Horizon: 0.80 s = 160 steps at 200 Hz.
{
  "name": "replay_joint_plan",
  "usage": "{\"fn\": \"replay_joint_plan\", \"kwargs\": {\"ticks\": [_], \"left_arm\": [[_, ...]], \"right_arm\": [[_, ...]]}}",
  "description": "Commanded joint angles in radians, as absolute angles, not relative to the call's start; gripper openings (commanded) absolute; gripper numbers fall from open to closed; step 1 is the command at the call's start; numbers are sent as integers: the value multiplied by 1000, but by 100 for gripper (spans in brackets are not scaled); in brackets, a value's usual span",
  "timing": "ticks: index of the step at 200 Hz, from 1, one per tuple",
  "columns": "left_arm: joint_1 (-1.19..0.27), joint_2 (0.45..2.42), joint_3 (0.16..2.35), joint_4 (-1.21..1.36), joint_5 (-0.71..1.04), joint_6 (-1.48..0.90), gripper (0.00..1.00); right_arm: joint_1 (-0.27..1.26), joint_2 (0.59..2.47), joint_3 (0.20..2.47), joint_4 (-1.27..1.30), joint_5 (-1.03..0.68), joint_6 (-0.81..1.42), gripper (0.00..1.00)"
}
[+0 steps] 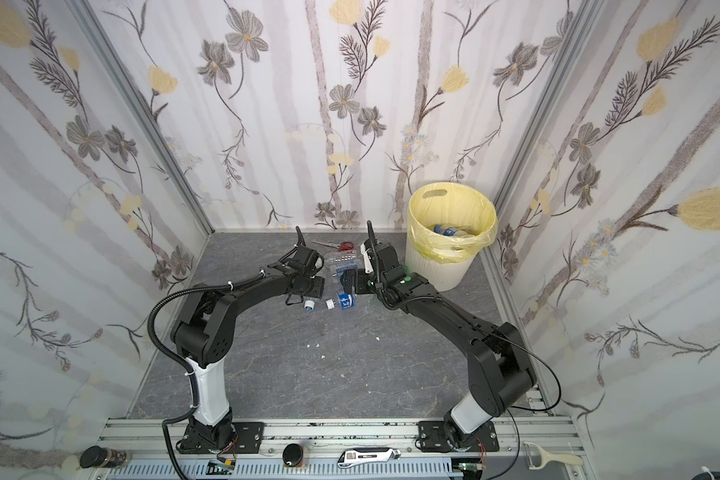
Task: Throw the plastic bottles in the bin
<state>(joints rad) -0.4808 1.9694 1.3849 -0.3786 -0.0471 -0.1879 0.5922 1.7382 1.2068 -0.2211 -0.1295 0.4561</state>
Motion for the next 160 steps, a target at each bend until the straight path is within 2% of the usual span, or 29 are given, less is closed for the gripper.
{"fn": "replay_joint_plan", "kwargs": {"ticks": [1, 108, 160], "left_arm": [[-480, 1950, 1389, -382, -29, -193, 59], [-480, 1834, 1376, -354, 57, -200, 57], [-480, 1732, 1301, -242, 253, -205, 57]], "right_arm": [[590, 1747, 1199, -178, -149, 470, 100], [555, 1758, 1190, -133, -213, 536, 100], [518, 1761, 1199, -74, -295, 608, 100]]}}
